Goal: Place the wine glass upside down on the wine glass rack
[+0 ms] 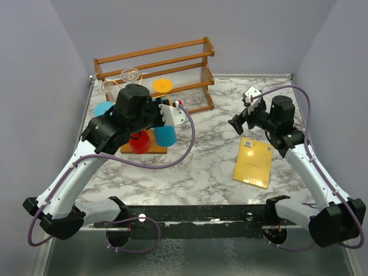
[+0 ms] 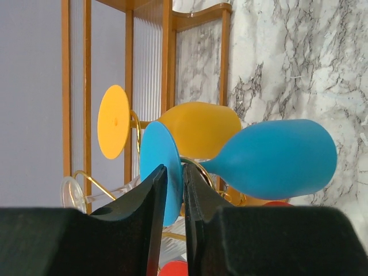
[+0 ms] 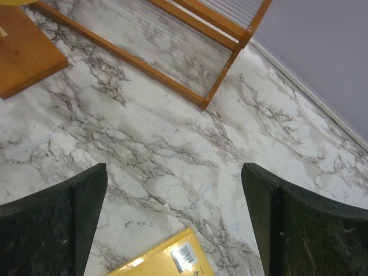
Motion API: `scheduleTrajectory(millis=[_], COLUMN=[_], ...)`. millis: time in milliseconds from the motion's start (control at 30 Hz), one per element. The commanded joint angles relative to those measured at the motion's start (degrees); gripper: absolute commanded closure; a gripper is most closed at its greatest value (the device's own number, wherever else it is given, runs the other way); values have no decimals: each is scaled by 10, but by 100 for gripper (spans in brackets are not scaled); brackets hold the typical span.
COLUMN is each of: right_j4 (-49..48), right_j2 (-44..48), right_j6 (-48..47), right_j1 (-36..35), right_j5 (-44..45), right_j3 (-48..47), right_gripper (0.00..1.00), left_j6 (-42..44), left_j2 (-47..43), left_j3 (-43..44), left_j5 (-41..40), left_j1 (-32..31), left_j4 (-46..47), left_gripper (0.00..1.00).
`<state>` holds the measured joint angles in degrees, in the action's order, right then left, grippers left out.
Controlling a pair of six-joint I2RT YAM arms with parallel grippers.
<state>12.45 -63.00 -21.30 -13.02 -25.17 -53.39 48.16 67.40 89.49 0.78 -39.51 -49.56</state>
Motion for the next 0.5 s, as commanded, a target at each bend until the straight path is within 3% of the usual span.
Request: scheduleTrajectory(millis=[0, 467], right_j4=[-4, -5], right_j2=[1, 2], right_j6=[-8, -9], right_j1=[3, 3], right_j5=[-12, -14], right_j3=[3, 3], right_gripper=[0, 0], left_j6=[-16, -30], left_j2=[-3, -5], left_j3=[1, -6], left_j5=[34, 63], left_j1=[-2, -2], left_j4=[7, 2], left_gripper=[78, 73])
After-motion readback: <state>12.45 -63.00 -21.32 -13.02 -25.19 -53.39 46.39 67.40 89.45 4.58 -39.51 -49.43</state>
